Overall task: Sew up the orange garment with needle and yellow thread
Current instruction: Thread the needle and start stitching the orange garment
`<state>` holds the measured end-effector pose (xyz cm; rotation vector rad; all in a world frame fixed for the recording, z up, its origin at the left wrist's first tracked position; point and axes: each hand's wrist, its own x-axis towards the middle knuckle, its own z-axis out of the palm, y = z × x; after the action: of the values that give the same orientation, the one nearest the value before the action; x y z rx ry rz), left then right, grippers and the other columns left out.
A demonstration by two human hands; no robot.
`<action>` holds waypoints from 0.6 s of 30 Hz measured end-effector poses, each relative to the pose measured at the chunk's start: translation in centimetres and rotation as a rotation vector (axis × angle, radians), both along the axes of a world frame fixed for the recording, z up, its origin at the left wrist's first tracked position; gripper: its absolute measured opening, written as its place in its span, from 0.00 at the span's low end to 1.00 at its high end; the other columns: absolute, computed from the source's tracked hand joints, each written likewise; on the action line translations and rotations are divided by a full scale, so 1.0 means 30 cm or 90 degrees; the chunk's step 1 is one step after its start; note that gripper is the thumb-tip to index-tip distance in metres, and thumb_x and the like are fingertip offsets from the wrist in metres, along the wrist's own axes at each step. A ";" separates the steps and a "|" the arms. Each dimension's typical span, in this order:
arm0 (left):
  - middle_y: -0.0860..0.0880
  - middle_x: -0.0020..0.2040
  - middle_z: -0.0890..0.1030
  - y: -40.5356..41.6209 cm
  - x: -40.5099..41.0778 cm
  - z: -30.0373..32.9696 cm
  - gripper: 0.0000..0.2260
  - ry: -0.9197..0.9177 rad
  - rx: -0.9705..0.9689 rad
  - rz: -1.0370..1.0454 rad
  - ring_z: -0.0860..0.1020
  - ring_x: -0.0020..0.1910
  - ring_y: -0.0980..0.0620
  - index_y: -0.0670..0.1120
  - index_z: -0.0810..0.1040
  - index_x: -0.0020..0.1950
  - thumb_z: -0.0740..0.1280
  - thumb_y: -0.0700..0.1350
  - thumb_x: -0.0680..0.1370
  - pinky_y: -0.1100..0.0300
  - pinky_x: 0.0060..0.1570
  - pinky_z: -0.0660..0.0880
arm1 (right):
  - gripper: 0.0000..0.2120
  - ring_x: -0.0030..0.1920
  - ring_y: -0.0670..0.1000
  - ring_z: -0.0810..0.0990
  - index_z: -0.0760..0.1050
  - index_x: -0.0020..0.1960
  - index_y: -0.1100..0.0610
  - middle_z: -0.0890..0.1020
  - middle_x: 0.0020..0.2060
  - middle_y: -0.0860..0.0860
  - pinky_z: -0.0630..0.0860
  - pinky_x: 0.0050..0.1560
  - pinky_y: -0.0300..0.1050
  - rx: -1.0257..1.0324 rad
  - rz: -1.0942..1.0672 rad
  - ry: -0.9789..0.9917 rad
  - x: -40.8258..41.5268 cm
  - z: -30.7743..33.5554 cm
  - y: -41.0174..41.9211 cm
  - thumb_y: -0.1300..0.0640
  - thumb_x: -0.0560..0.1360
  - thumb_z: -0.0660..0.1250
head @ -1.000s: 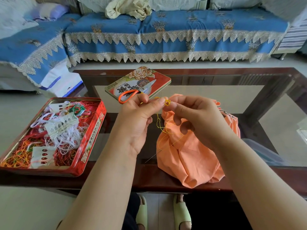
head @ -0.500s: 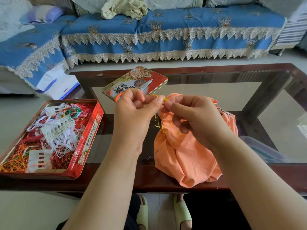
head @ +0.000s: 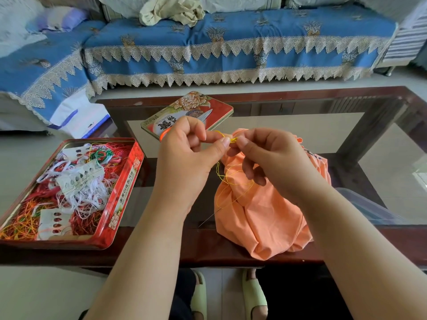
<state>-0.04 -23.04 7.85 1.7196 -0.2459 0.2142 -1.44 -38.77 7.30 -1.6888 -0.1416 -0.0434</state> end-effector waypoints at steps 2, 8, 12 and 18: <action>0.53 0.40 0.84 -0.002 -0.004 0.001 0.15 -0.039 0.075 0.029 0.80 0.39 0.59 0.51 0.67 0.40 0.74 0.41 0.73 0.59 0.46 0.79 | 0.09 0.25 0.48 0.73 0.77 0.45 0.58 0.83 0.38 0.49 0.69 0.22 0.38 -0.043 -0.020 -0.028 -0.001 -0.001 0.005 0.61 0.81 0.60; 0.54 0.40 0.82 -0.019 -0.020 0.008 0.15 -0.113 0.165 0.058 0.74 0.32 0.68 0.47 0.67 0.40 0.73 0.39 0.74 0.75 0.36 0.69 | 0.08 0.23 0.45 0.74 0.76 0.45 0.57 0.82 0.37 0.51 0.69 0.23 0.35 -0.154 -0.071 -0.102 0.001 -0.007 0.016 0.62 0.81 0.60; 0.54 0.40 0.81 -0.022 -0.019 0.003 0.15 -0.165 0.209 0.084 0.73 0.32 0.69 0.46 0.67 0.40 0.74 0.41 0.73 0.76 0.35 0.67 | 0.07 0.24 0.42 0.74 0.76 0.45 0.59 0.76 0.28 0.41 0.67 0.28 0.30 -0.236 -0.112 -0.174 0.002 -0.017 0.019 0.61 0.80 0.62; 0.53 0.44 0.81 -0.030 -0.015 -0.021 0.13 -0.219 0.235 0.113 0.79 0.45 0.53 0.48 0.67 0.42 0.72 0.44 0.75 0.51 0.43 0.77 | 0.07 0.31 0.41 0.73 0.77 0.44 0.60 0.79 0.38 0.50 0.73 0.34 0.40 -0.388 -0.179 -0.339 0.008 -0.027 0.026 0.59 0.78 0.63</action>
<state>-0.49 -23.93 7.22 2.0672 -0.4037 0.6304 -1.21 -38.00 6.48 -2.2617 -0.3387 -0.7256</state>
